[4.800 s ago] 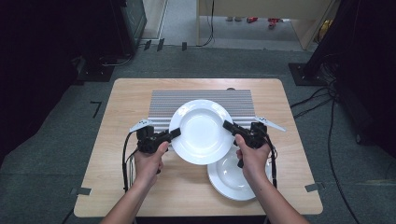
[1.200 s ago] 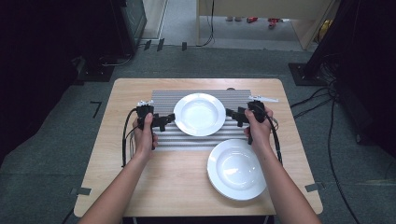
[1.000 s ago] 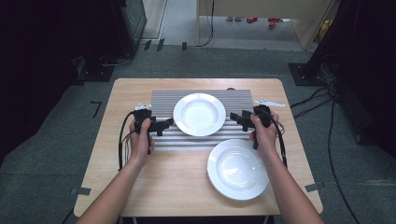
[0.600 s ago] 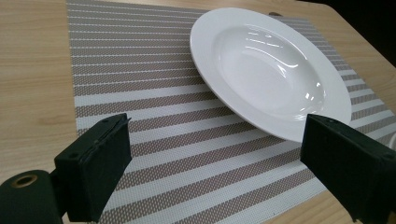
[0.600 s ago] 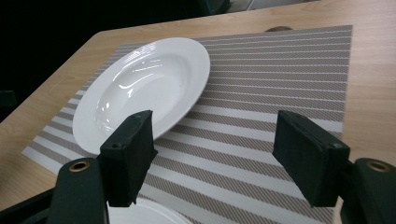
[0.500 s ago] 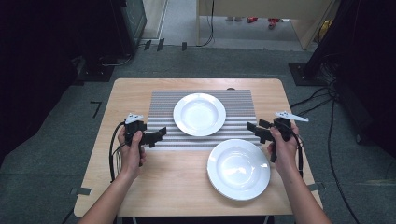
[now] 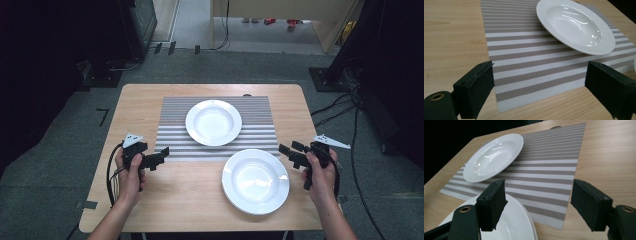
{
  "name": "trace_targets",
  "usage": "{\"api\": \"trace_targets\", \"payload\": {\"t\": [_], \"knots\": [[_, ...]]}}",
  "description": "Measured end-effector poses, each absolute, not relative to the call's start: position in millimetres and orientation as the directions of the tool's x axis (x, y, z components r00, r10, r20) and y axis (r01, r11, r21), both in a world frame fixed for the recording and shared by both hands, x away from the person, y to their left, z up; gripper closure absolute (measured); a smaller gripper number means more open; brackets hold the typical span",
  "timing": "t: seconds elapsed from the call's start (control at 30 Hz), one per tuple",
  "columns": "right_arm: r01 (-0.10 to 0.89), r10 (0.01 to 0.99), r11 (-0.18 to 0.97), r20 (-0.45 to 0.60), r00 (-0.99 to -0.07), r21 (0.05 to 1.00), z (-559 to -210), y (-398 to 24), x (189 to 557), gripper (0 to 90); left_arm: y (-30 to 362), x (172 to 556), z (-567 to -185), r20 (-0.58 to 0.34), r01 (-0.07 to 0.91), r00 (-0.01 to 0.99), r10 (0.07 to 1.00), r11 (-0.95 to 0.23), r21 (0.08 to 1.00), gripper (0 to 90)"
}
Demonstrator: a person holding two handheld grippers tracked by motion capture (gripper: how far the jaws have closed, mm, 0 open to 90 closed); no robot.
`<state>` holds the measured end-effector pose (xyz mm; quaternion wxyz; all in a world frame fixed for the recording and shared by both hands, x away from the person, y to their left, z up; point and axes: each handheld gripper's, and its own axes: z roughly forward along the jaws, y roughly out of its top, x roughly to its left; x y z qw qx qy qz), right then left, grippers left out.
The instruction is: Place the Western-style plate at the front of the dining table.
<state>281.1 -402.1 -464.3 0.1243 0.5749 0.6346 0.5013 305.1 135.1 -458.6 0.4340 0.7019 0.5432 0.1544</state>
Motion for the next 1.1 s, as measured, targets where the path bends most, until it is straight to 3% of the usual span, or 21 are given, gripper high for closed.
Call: {"api": "trace_targets", "payload": {"t": [0.5,1.1], "knots": [[0.619,0.867,-0.162,0.411,-0.283,0.769,-478,-423,240,27.8,170,270,-471,-0.248,0.639,0.323,0.913,-0.017,0.769,8.7],[0.630,0.889,-0.193,0.405,-0.212,0.752,-498,-454,198,27.7,224,238,-494,-0.225,0.660,0.202,0.953,0.037,0.750,8.7]]}}
